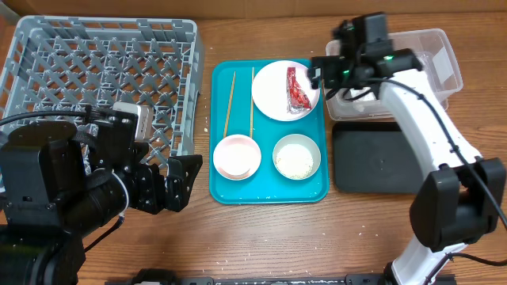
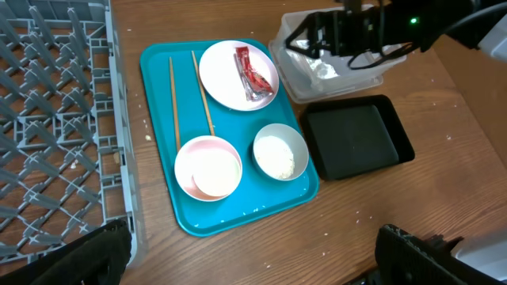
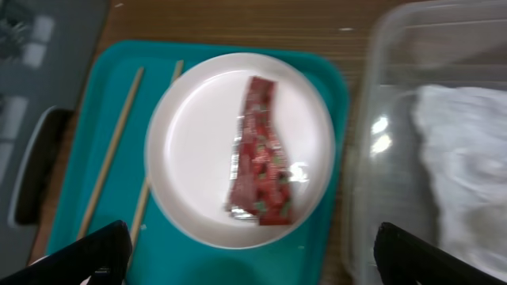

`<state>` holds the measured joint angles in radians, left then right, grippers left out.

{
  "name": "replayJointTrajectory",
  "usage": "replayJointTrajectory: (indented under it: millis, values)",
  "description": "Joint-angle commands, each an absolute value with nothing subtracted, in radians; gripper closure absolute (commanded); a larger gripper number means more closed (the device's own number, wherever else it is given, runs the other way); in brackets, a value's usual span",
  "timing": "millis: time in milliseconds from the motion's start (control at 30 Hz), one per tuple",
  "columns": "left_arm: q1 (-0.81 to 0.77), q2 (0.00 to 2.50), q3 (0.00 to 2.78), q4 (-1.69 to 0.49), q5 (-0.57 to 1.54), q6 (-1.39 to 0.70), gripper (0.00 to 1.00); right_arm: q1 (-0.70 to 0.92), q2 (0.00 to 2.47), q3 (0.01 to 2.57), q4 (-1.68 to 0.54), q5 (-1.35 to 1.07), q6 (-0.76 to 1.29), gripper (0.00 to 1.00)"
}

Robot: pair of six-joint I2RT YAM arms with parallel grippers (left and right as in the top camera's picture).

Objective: Sort waste into correct bins and load items into the dishwasher

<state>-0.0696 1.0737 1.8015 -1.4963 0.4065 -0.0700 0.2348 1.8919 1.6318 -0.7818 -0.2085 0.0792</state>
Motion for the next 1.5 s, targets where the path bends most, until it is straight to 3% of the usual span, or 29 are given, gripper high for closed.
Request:
replayJointTrajectory:
  millis: [0, 200, 300, 667, 733, 1000, 1133, 1233, 1300, 1467]
  values:
    - [-0.066, 1.071, 1.808, -1.492, 0.403, -0.048, 0.0, 0.315, 1.877, 1.639, -0.748, -0.238, 0.067, 0.06]
    - [-0.066, 1.071, 1.808, -1.492, 0.404, -0.048, 0.0, 0.426, 1.957, 1.633, -0.682, 0.089, 0.068, 0.31]
    - [-0.066, 1.071, 1.808, -1.492, 0.403, -0.048, 0.0, 0.432, 2.023, 1.633, -0.656, 0.142, 0.067, 0.45]
    - [-0.066, 1.071, 1.808, -1.492, 0.403, -0.048, 0.0, 0.426, 2.17, 1.633, -0.646, 0.067, 0.08, 0.58]
    - [-0.066, 1.071, 1.808, -1.492, 0.404, -0.048, 0.0, 0.426, 2.17, 1.633, -0.651, 0.033, 0.092, 0.64]
    - [-0.066, 1.071, 1.808, -1.492, 0.404, -0.048, 0.0, 0.423, 2.172, 1.589, -0.597, 0.06, 0.135, 0.64]
    - [-0.066, 1.071, 1.808, -1.492, 0.403, -0.048, 0.0, 0.426, 2.172, 1.583, -0.607, 0.058, 0.135, 0.85]
    - [-0.066, 1.071, 1.808, -1.492, 0.404, -0.048, 0.0, 0.426, 2.173, 1.579, -0.609, 0.059, 0.135, 0.85]
    - [-0.066, 1.071, 1.808, -1.492, 0.403, -0.048, 0.0, 0.425, 2.173, 1.576, -0.607, 0.059, 0.135, 0.96]
    - [-0.066, 1.071, 1.808, -1.492, 0.404, -0.048, 0.0, 0.425, 2.168, 1.607, -0.621, 0.058, 0.135, 0.96]
